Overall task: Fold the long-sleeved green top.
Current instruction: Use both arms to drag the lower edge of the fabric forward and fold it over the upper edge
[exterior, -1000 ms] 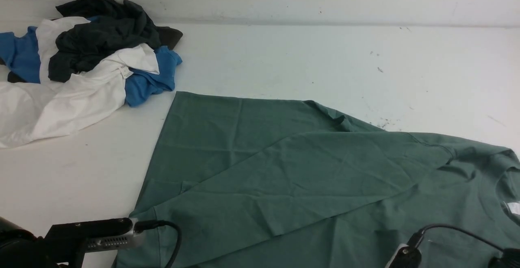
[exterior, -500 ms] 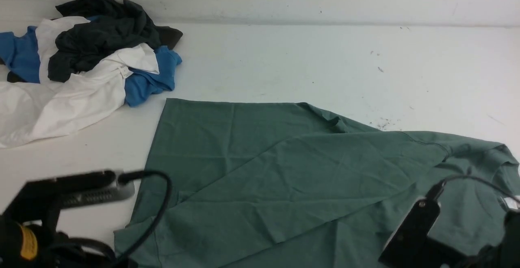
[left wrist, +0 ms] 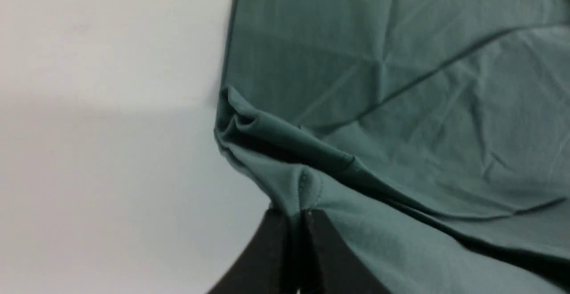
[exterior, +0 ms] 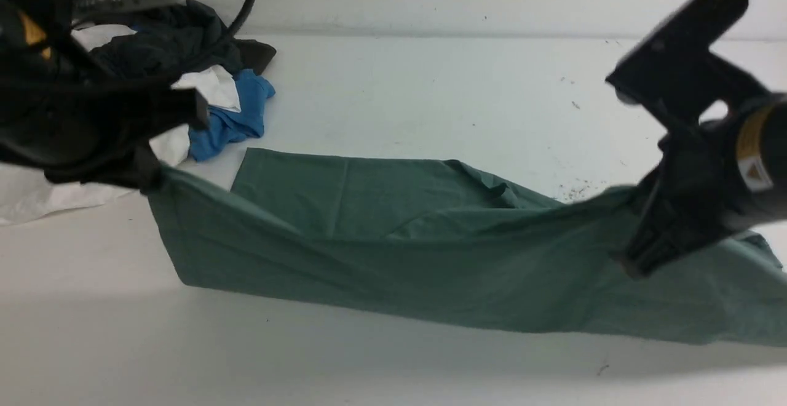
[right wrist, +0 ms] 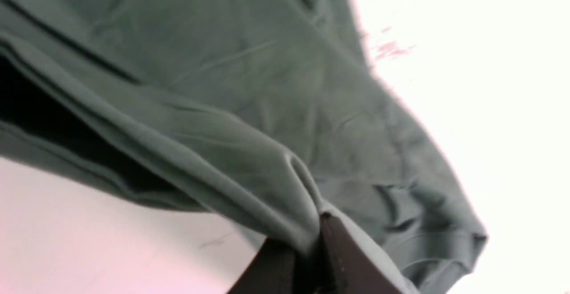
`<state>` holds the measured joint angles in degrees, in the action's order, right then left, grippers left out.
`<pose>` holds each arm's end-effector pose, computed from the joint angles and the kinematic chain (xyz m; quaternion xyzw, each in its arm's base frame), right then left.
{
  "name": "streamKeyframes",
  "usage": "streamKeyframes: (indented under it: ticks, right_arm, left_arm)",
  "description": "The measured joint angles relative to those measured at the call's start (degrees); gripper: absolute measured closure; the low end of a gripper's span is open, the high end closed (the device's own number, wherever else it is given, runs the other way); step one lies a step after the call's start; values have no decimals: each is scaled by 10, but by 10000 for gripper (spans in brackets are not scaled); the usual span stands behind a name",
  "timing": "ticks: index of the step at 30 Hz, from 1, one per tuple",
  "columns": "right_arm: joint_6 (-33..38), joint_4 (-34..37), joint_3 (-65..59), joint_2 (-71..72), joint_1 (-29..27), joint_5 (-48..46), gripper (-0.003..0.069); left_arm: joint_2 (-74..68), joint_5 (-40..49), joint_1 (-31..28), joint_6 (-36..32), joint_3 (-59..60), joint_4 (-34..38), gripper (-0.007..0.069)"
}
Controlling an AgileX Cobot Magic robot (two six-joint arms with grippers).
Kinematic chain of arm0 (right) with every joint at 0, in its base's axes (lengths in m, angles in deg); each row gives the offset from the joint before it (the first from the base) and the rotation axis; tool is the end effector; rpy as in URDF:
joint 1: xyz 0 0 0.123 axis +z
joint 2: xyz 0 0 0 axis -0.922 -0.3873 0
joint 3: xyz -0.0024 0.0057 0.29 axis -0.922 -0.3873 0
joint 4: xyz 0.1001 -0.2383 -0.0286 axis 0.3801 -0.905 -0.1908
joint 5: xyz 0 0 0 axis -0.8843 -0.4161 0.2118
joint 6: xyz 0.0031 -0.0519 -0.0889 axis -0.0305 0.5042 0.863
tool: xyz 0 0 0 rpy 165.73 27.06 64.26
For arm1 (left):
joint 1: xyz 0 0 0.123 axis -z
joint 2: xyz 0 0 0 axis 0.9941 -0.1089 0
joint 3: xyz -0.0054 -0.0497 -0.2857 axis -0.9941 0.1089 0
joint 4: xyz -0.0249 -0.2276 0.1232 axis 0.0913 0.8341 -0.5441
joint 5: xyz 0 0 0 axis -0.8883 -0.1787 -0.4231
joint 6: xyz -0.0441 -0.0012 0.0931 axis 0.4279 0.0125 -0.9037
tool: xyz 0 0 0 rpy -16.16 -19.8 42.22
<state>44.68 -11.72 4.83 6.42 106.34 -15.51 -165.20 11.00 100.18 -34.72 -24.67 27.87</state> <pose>0.2279 0.1355 0.3470 -0.3146 0.9043 -0.1117 0.2661 0.2688 -0.0752 0.3717 -0.0811 0.9661 -0.0696 0.2350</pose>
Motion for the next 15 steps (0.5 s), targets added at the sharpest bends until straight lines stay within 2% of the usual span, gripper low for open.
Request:
streamKeyframes:
  ticks: [6, 10, 15]
  right_arm:
    - [44, 27, 86, -104, -109, 62, 631]
    - [67, 58, 134, -186, -154, 123, 631]
    - [69, 68, 178, -279, -182, 177, 631]
  left_arm:
    - [-144, 6, -73, -23, -137, 38, 608]
    - [-247, 6, -101, -28, -227, 52, 608]
    - [-367, 6, -120, -29, -332, 61, 608]
